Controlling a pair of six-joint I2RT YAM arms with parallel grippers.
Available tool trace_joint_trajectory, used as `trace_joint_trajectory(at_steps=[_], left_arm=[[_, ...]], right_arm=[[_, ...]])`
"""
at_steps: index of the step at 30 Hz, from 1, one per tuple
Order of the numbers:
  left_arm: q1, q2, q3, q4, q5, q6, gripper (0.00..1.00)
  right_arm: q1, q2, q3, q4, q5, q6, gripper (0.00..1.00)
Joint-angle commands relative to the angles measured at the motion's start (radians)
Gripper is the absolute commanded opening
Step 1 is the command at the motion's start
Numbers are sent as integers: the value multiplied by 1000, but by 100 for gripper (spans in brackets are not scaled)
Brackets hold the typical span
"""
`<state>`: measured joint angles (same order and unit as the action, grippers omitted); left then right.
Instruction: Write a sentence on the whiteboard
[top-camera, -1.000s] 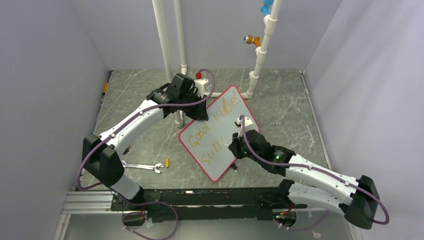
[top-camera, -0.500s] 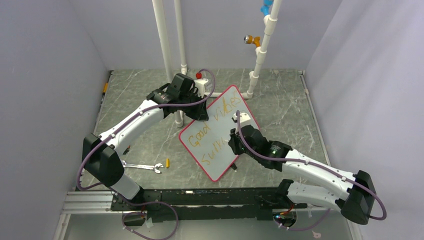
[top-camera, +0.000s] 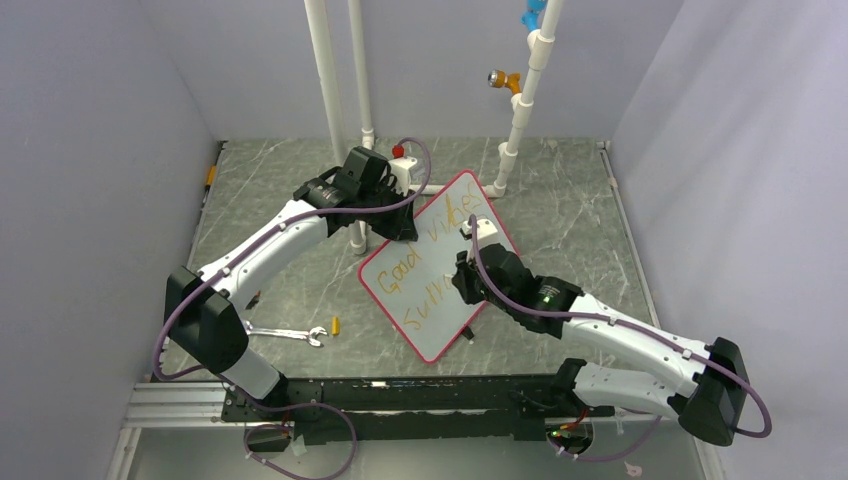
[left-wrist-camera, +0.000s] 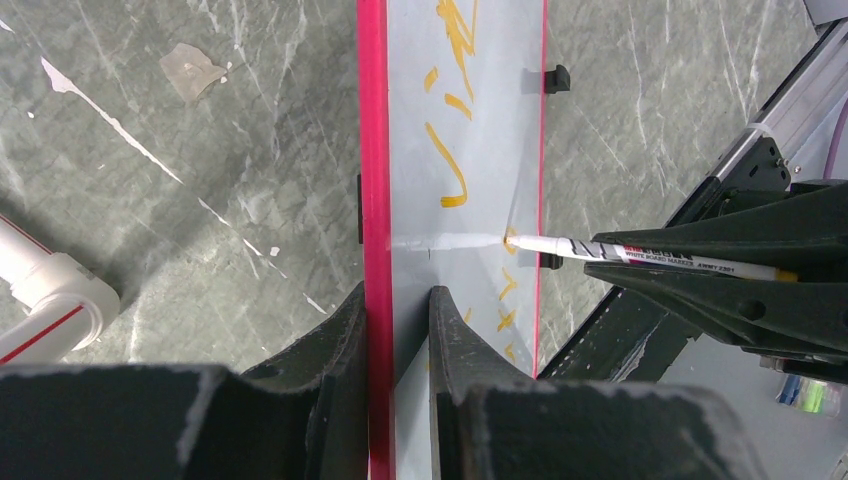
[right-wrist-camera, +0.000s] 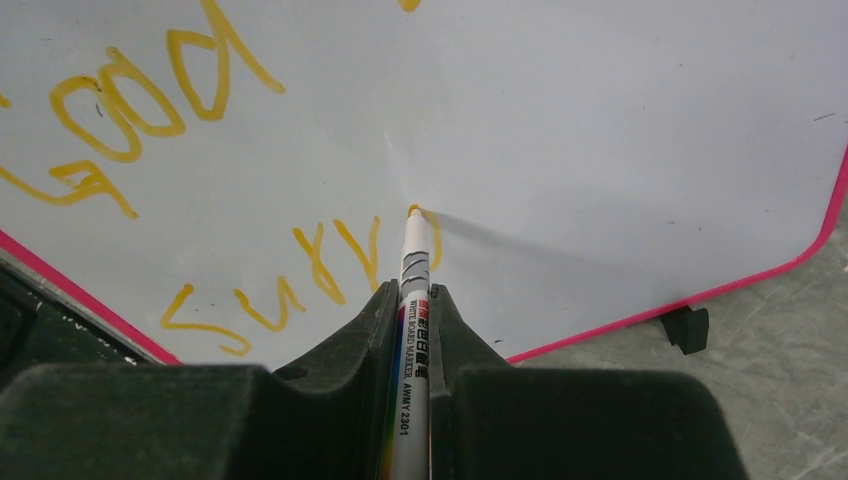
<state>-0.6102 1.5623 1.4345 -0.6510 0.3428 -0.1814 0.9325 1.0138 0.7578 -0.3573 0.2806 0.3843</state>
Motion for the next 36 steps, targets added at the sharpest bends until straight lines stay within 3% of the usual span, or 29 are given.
trace_joint_trajectory(at_steps=[1, 15, 36], left_arm=[[0, -23, 7, 22, -117, 86, 0], [0, -26, 7, 22, -120, 86, 0], [0, -17, 7, 21, -123, 89, 0]], right_arm=[[0, -14, 54, 33, -25, -15, 0], [-1, -137, 113, -96, 71, -28, 0], [-33, -39, 32, 19, 34, -33, 0]])
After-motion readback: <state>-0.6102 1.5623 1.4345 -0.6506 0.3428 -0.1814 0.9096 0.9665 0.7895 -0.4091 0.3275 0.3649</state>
